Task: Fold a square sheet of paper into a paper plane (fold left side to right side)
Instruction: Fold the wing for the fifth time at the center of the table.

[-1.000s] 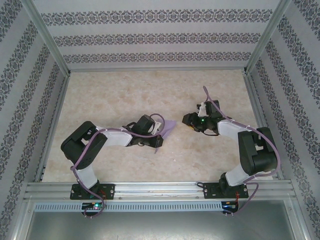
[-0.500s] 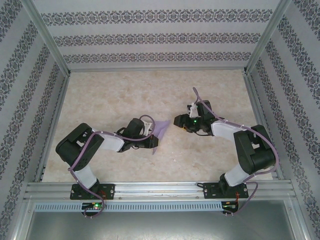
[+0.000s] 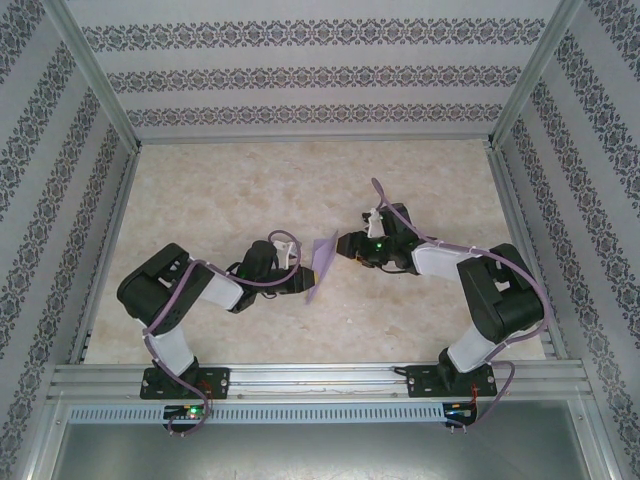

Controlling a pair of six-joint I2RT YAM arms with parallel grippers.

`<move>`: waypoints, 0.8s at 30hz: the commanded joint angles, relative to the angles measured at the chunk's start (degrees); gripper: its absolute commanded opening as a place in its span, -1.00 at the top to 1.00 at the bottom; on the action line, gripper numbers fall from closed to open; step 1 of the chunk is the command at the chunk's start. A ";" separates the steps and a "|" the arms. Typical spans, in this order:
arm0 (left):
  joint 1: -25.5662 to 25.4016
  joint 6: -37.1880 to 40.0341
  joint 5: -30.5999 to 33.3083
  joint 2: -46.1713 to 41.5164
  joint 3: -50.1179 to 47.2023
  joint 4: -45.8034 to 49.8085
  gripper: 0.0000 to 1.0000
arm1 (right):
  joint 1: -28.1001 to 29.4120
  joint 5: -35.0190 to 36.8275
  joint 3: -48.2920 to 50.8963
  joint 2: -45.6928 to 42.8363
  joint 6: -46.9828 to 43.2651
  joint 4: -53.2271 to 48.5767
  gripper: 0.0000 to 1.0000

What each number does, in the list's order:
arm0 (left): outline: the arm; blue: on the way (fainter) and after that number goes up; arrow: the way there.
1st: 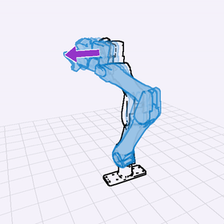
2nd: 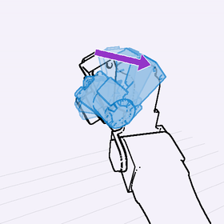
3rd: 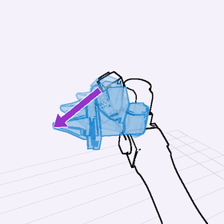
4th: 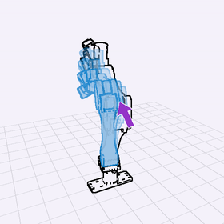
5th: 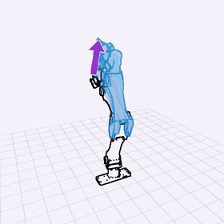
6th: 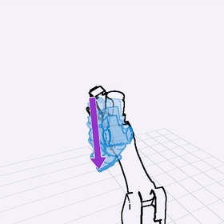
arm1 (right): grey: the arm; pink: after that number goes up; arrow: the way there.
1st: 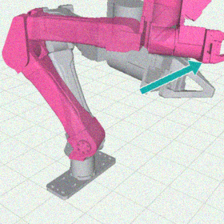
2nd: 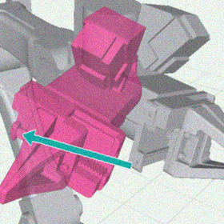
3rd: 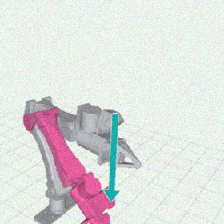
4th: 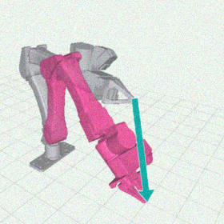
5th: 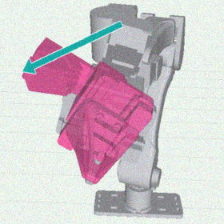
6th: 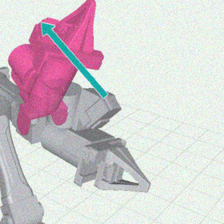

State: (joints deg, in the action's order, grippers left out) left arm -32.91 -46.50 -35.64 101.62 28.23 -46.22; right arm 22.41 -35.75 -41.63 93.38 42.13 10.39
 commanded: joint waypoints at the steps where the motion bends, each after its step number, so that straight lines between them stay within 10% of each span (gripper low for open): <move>1: 0.68 -3.13 -1.71 2.17 -0.64 -7.05 0.81 | 1.07 1.29 -1.44 1.16 0.74 2.09 0.02; 24: 0.74 -4.39 -1.36 3.37 -0.53 -7.37 0.82 | 3.50 2.34 -4.33 5.97 2.42 4.52 0.05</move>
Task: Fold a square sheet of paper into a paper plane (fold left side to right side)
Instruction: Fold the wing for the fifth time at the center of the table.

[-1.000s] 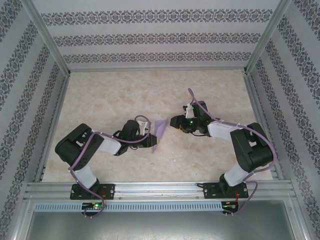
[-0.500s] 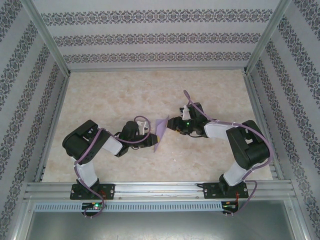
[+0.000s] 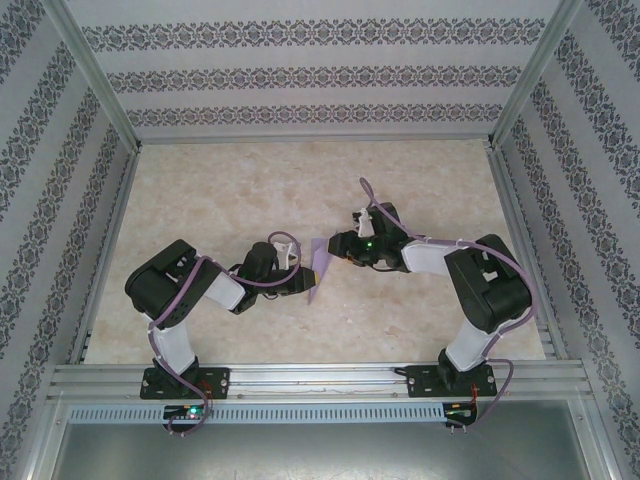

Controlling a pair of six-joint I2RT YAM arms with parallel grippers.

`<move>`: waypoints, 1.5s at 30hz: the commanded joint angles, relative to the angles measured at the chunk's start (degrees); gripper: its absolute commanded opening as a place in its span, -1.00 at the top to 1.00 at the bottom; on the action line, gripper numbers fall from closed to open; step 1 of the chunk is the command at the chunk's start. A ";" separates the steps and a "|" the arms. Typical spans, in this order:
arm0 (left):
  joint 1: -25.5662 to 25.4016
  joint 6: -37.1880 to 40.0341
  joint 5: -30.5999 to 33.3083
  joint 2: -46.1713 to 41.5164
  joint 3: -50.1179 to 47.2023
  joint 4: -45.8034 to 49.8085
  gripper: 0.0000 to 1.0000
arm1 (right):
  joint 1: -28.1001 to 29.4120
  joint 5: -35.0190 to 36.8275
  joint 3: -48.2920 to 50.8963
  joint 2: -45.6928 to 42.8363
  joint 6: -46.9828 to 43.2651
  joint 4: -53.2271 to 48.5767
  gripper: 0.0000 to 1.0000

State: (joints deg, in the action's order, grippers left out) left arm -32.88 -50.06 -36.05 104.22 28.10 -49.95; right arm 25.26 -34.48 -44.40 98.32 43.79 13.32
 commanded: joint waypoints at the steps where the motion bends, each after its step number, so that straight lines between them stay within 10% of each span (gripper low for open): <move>1: 0.72 -1.02 -0.88 0.78 -0.50 -3.97 0.82 | 0.85 1.17 -1.72 1.31 0.78 1.69 0.06; 45: 0.89 -3.40 0.37 1.50 -1.39 -6.28 0.56 | 3.87 6.16 -7.15 10.47 1.22 -5.91 0.15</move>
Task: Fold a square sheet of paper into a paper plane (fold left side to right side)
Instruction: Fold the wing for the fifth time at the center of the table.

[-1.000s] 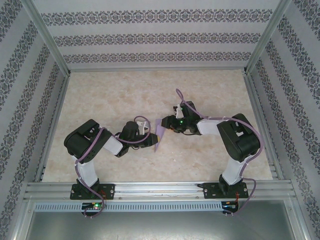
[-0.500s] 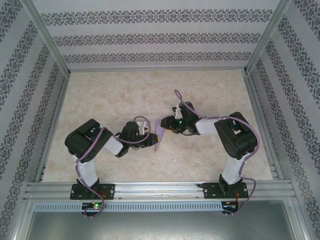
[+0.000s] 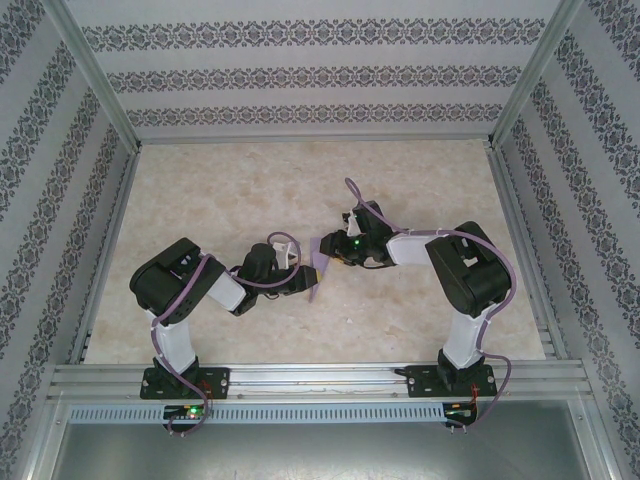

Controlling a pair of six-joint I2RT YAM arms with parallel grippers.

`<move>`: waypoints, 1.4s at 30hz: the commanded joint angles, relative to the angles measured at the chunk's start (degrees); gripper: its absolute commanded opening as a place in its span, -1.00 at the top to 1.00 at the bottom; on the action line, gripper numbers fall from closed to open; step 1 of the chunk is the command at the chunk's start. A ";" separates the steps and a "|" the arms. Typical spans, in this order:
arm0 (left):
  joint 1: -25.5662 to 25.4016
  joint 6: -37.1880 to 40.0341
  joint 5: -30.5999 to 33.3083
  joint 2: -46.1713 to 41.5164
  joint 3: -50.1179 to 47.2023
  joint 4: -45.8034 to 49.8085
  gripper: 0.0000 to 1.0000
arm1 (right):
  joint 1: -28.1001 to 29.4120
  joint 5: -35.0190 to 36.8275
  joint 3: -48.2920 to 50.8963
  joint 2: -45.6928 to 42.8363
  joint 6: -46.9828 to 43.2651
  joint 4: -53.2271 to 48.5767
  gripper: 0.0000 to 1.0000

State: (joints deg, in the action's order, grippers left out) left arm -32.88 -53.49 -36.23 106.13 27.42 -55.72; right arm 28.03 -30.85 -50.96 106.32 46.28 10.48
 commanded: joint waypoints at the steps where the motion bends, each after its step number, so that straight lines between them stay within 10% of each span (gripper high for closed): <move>1: 0.85 0.31 0.62 -0.76 -0.55 0.24 0.52 | 1.23 2.78 -0.62 2.48 -1.41 -3.40 0.16; 22: 2.83 3.66 2.89 -2.99 5.17 12.04 0.26 | 1.37 4.31 -1.06 2.84 -2.78 -7.05 0.17; 42: 3.42 4.17 4.89 0.75 6.15 12.53 0.57 | 1.67 5.71 -2.51 2.99 -4.18 -10.89 0.17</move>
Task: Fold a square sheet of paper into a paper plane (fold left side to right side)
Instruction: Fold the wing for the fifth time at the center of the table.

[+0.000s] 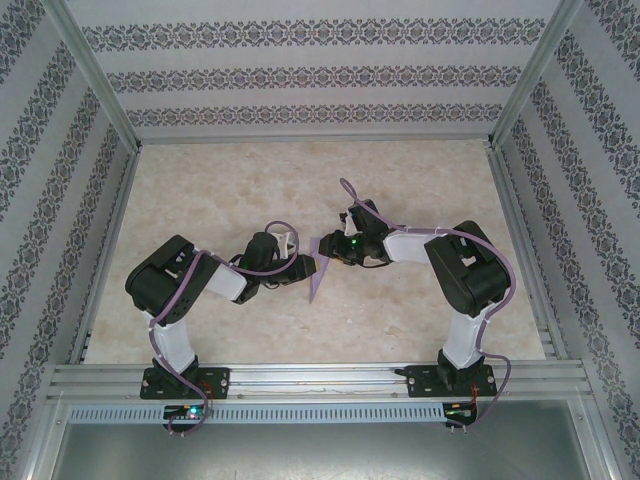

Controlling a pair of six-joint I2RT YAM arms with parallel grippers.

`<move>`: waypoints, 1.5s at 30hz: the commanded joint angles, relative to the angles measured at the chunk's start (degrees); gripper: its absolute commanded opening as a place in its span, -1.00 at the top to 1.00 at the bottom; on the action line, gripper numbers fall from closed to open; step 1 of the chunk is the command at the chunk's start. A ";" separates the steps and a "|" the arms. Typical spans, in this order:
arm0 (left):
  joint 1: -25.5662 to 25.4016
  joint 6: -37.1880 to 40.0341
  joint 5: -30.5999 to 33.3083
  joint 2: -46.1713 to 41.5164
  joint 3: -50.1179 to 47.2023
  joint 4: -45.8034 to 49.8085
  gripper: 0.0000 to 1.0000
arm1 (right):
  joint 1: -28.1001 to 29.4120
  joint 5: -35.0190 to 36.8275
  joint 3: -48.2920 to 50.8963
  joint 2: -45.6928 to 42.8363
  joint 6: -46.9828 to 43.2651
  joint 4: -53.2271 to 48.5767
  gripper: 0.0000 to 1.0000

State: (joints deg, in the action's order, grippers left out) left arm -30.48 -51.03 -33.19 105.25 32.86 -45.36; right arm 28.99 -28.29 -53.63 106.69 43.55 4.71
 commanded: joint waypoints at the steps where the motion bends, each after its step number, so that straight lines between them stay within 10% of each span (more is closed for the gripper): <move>1: 1.03 1.67 1.88 1.88 0.67 1.99 0.57 | 0.81 3.31 0.02 2.69 -1.54 -5.34 0.16; 45: 2.20 -0.30 4.70 6.81 3.79 12.51 0.75 | 0.37 3.16 0.25 -1.59 -1.21 -4.68 0.14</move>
State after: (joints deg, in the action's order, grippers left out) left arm -28.75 -52.42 -36.95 107.15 35.97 -40.69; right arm 29.41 -27.24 -54.98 106.63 42.06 1.98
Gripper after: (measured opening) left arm 0.123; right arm 0.428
